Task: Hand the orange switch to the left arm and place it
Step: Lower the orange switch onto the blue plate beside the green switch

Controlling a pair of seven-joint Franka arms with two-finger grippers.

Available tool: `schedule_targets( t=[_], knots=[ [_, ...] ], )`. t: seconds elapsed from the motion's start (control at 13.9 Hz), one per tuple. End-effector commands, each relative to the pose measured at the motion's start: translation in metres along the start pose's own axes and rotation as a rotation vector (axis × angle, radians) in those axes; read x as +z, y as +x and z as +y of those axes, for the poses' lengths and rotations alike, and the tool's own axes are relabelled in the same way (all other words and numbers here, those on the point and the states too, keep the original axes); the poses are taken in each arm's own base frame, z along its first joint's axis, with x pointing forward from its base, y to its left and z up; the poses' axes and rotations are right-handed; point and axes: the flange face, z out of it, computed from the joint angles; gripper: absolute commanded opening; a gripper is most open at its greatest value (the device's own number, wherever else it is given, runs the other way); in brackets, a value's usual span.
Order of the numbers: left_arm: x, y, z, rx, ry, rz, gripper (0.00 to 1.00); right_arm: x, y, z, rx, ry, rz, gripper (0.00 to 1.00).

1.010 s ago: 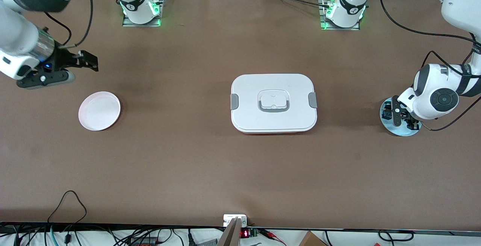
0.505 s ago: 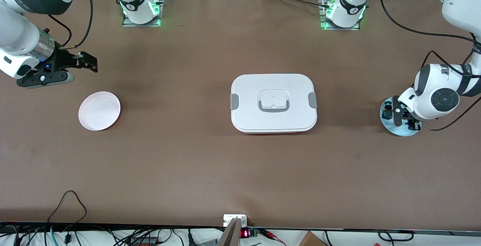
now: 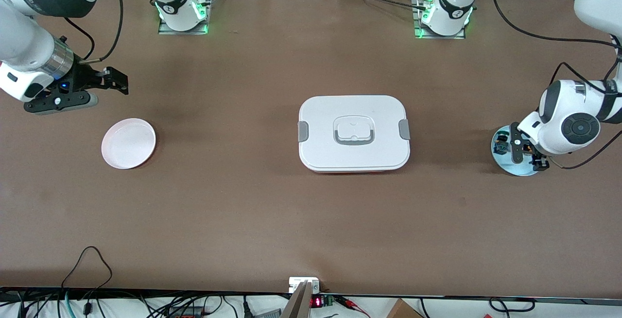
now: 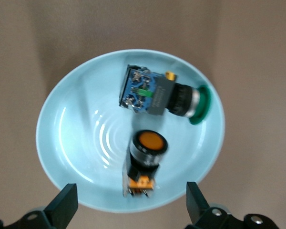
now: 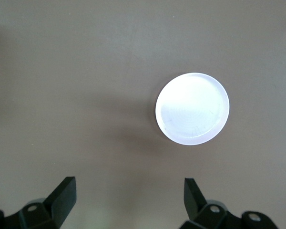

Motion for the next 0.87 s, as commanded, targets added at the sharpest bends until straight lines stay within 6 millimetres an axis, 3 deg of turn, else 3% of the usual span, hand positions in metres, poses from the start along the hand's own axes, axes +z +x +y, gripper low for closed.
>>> schedule_targets(
  t=[0.0, 0.22, 0.43, 0.65, 0.79],
  knots=[
    [-0.057, -0.009, 0.009, -0.109, -0.033, -0.012, 1.0, -0.031, 0.001, -0.019, -0.028, -0.01, 0.044, 1.0],
    [-0.114, 0.001, 0.0, -0.203, -0.07, 0.005, 1.0, -0.06, -0.008, -0.007, -0.004, 0.005, 0.025, 1.0],
    [-0.184, 0.03, -0.002, -0.365, -0.12, 0.014, 1.0, -0.066, -0.012, 0.001, 0.008, 0.01, 0.03, 1.0],
    [-0.257, 0.085, 0.009, -0.595, -0.134, 0.007, 1.0, -0.073, -0.008, -0.001, 0.004, 0.013, 0.05, 1.0],
    [-0.307, 0.132, 0.025, -0.714, -0.134, 0.01, 1.0, -0.095, -0.008, -0.004, -0.01, 0.003, 0.08, 1.0]
  ],
)
